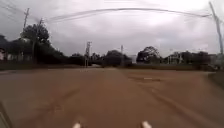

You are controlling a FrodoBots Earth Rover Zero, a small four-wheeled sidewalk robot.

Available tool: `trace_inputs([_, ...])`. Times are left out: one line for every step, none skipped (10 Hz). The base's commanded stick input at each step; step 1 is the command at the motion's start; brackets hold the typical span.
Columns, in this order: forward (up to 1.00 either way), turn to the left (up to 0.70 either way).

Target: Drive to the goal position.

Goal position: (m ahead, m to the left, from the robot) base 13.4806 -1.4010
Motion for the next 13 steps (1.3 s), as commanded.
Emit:
trace_inputs([0.70, 0.04])
trace_inputs([0.70, 0.03])
trace_inputs([0.70, 0.01])
trace_inputs([0.70, 0.00])
trace_inputs([0.70, 0.00])
trace_inputs([0.70, 0.00])
trace_inputs([0.70, 0.00])
trace_inputs([0.70, 0.00])
trace_inputs([0.70, 0.04])
trace_inputs([0.70, 0.06])
trace_inputs([0.70, 0.10])
trace_inputs([0.70, -0.32])
trace_inputs([0.70, -0.35])
